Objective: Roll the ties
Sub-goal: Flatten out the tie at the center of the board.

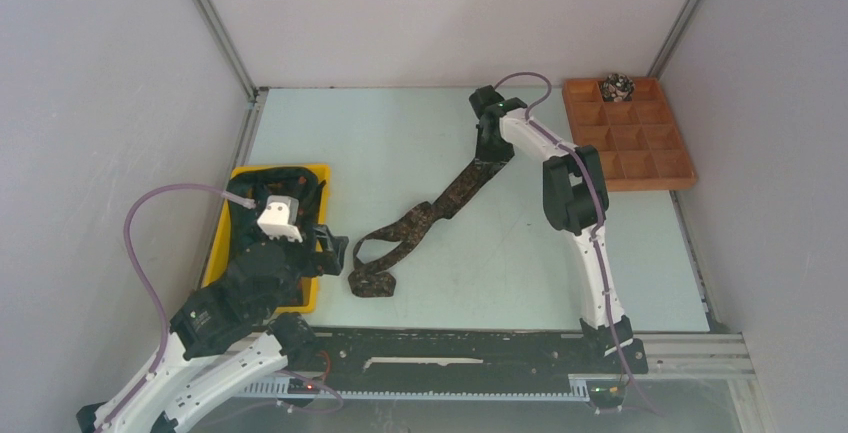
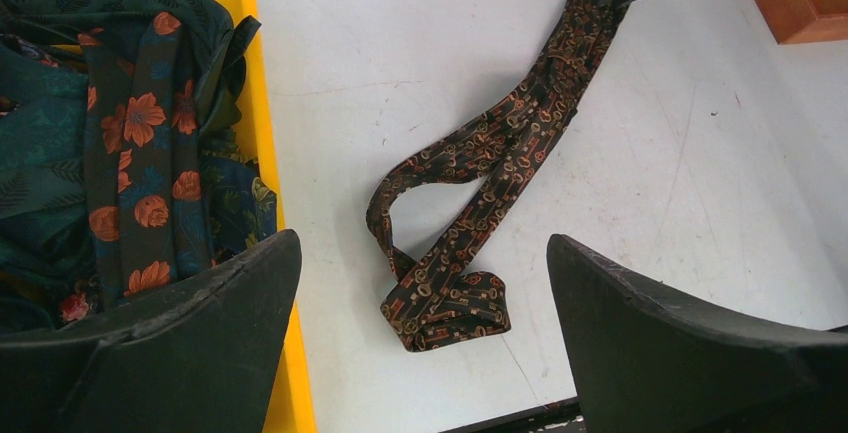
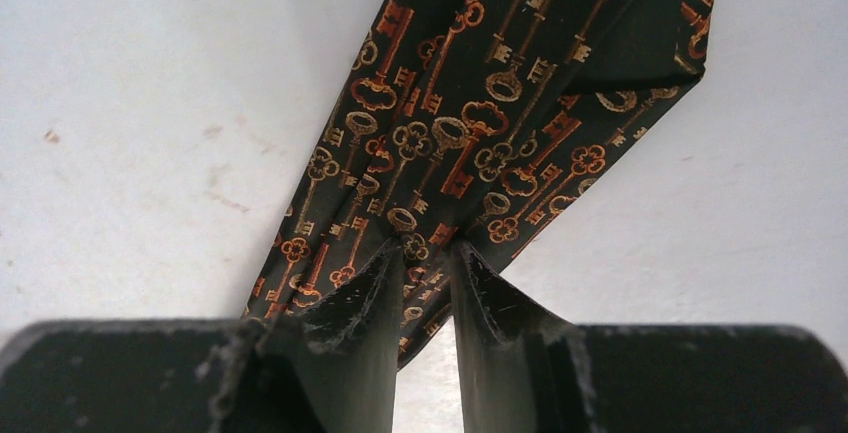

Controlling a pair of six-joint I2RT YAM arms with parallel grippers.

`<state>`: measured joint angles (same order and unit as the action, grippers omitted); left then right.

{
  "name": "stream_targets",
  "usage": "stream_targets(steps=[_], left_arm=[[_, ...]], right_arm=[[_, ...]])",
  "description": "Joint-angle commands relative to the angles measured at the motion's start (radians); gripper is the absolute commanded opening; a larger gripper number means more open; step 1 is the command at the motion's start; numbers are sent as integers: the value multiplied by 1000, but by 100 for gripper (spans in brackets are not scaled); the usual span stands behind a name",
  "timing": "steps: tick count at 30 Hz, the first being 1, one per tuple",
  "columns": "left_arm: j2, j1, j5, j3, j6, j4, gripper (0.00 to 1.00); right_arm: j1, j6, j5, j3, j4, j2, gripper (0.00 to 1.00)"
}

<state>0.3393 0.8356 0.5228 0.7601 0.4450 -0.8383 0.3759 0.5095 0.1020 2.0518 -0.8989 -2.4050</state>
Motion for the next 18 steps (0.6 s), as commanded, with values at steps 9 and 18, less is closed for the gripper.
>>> stream_targets(steps=[9,18], left_arm=[[25,2,50,1,15,20,100],[30,1,51,2,15,18,100]], right_arm=[[-131,-101,-20,163,-66,-89,25],[-178,-149,-45,169,-52,6,38]])
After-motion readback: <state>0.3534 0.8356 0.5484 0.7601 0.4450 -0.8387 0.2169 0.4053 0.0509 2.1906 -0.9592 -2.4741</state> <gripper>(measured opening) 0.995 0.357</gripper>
